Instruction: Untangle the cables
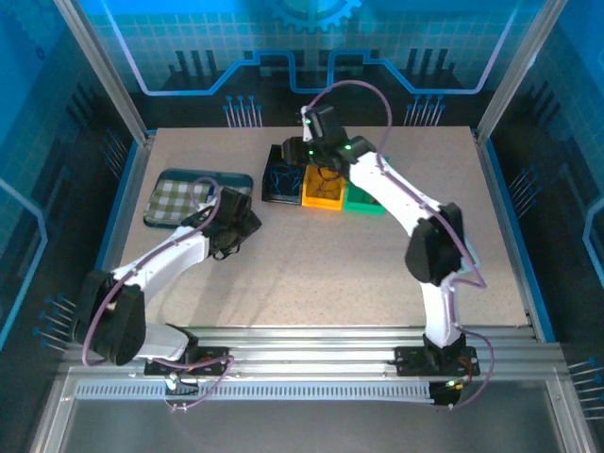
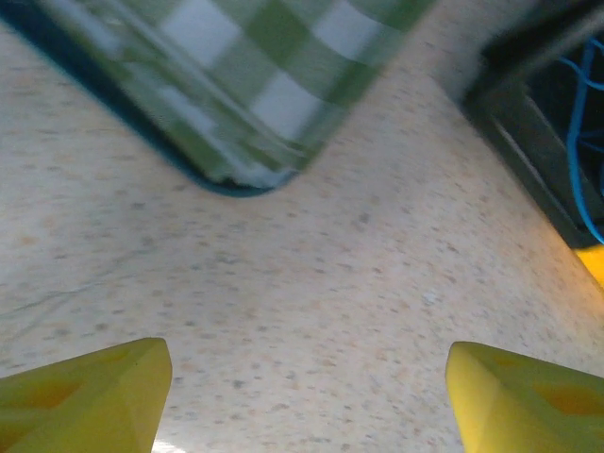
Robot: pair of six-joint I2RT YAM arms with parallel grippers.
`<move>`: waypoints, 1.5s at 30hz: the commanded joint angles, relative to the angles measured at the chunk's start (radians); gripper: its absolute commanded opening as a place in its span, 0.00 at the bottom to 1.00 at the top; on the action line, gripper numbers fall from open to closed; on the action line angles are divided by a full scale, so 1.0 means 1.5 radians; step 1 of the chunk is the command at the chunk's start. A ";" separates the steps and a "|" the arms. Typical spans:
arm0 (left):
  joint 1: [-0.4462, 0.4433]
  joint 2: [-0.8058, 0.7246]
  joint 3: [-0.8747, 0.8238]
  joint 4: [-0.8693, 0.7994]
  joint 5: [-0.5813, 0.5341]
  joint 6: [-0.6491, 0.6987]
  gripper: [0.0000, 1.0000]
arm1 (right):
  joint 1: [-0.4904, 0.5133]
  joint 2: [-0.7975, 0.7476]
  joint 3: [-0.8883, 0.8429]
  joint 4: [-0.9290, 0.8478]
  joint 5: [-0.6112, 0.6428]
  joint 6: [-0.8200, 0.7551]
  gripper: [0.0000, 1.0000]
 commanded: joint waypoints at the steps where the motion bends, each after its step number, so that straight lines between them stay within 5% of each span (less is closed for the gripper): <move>1: -0.019 0.034 0.039 0.015 0.016 0.070 0.78 | -0.008 -0.115 -0.171 0.089 0.050 -0.028 0.51; 6: -0.023 0.064 0.028 0.088 0.022 0.105 0.86 | -0.045 -0.274 -0.418 0.193 0.123 -0.016 0.63; 8: -0.023 0.075 0.028 0.088 -0.001 0.120 0.99 | -0.072 -0.346 -0.504 0.219 0.166 -0.039 0.81; 9: -0.023 0.079 0.033 0.080 -0.027 0.127 0.99 | -0.084 -0.382 -0.544 0.227 0.196 -0.055 0.99; 16: -0.018 0.042 0.015 0.077 -0.238 0.195 0.99 | -0.159 -0.572 -0.865 0.415 0.354 -0.260 1.00; 21: 0.016 0.003 -0.008 0.100 -0.308 0.241 0.99 | -0.230 -0.571 -0.965 0.459 0.343 -0.247 1.00; 24: 0.037 -0.012 -0.015 0.086 -0.335 0.239 0.99 | -0.234 -0.524 -1.037 0.646 0.331 -0.289 1.00; 32: 0.069 -0.068 -0.075 0.123 -0.410 0.343 0.99 | -0.255 -0.338 -1.054 0.973 0.259 -0.337 1.00; 34: 0.075 -0.054 -0.086 0.132 -0.442 0.359 0.99 | -0.289 -0.360 -1.029 0.875 0.185 -0.298 1.00; 36: 0.087 -0.032 -0.077 0.126 -0.433 0.370 0.99 | -0.315 -0.324 -1.050 0.945 0.097 -0.299 1.00; 44: 0.095 0.060 -0.167 0.433 -0.425 0.495 0.99 | -0.321 -0.318 -1.041 0.929 0.140 -0.282 1.00; 45: 0.094 0.066 -0.152 0.404 -0.428 0.479 0.99 | -0.315 -0.315 -1.040 0.936 0.149 -0.288 1.00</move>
